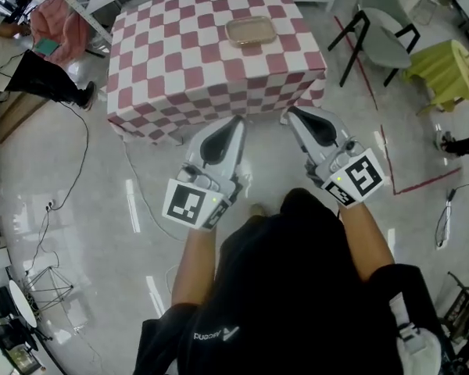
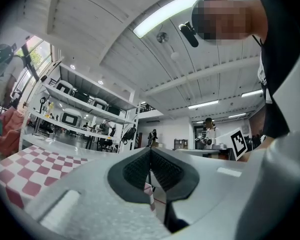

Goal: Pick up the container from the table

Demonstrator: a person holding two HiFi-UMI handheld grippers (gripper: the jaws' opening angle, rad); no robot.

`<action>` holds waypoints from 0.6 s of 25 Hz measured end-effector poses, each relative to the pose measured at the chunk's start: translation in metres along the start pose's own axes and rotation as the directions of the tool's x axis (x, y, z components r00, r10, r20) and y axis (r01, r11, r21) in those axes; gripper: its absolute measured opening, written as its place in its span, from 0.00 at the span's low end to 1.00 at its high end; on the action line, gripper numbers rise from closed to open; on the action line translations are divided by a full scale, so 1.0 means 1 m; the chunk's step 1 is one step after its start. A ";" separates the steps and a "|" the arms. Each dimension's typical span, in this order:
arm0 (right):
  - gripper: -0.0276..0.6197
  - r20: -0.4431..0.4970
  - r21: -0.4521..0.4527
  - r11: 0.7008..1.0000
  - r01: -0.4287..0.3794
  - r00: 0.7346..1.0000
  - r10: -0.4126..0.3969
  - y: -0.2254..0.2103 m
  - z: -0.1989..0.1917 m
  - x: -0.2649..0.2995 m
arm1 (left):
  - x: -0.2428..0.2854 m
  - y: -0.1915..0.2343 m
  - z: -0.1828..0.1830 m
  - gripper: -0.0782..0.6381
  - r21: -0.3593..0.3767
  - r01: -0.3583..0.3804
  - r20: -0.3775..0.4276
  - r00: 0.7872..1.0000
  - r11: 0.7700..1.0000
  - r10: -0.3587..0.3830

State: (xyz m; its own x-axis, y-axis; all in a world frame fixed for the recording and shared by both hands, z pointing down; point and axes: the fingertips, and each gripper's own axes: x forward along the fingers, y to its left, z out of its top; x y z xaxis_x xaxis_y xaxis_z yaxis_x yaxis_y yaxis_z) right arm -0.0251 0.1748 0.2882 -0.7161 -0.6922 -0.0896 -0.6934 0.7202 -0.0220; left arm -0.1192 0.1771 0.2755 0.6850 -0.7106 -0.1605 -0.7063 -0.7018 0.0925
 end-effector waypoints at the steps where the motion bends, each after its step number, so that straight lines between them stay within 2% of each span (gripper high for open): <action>1: 0.05 -0.012 -0.014 1.000 0.008 1.000 -0.008 -0.005 -0.001 0.003 | 0.002 0.004 -0.001 0.12 -0.001 0.002 -0.001 1.000 1.000 -0.002; 6: 0.05 -0.058 -0.065 0.997 0.029 0.998 -0.032 -0.038 -0.009 0.022 | 0.017 0.024 -0.005 0.12 -0.004 0.009 -0.016 1.000 1.000 -0.009; 10: 0.05 -0.068 -0.090 0.995 0.033 0.997 -0.040 -0.070 -0.020 0.046 | 0.035 0.046 -0.011 0.12 0.026 -0.010 -0.035 0.999 1.000 0.011; 15: 0.05 -0.122 -0.186 0.982 -0.013 0.992 -0.010 -0.133 -0.038 0.091 | 0.090 0.092 -0.021 0.12 0.046 -0.051 -0.058 0.997 0.998 0.053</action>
State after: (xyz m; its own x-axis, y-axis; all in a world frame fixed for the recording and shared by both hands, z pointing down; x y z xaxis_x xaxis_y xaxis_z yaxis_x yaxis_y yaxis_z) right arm -0.0012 0.0147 0.3212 -0.7133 -0.7001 0.0326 -0.6870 0.7076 0.1651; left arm -0.1185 0.0470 0.2906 0.6556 -0.7487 -0.0985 -0.7476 -0.6619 0.0550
